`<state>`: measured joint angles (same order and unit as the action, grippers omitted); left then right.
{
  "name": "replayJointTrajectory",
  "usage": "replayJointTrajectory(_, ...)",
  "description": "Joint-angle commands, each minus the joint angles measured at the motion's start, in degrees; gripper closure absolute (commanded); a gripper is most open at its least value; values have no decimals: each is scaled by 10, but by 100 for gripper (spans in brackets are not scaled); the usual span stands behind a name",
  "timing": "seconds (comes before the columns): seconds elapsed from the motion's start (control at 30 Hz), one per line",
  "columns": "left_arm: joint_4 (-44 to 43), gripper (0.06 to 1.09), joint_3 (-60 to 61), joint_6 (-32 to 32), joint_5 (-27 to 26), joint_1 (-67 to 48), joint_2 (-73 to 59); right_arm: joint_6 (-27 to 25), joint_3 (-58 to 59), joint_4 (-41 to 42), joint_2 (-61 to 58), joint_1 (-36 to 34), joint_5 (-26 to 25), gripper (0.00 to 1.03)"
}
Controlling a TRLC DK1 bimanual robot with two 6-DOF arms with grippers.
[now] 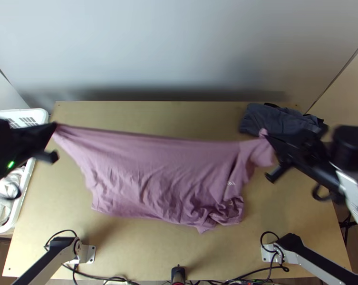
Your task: Fold the t-shirt
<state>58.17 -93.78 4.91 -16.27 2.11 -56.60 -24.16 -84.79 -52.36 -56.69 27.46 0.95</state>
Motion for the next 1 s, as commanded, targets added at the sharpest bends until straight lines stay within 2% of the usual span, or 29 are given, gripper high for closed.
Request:
replayJointTrajectory(0.0, -97, 105, 70, -18, 35, -22, -62, -7, 55, 107, -77, -22, 22, 100)
replayJointTrajectory(0.2, -186, 105, 154, -33, 91, -70, -87, -8, 101, 201, -138, -53, 41, 100)
replayJointTrajectory(0.63, -319, 105, 191, -39, 122, -26, -205, -18, 69, 354, -326, -99, 53, 100)
replayJointTrajectory(0.97, -380, 105, 193, -31, 125, 14, -269, -10, -33, 360, -447, -100, 51, 100)
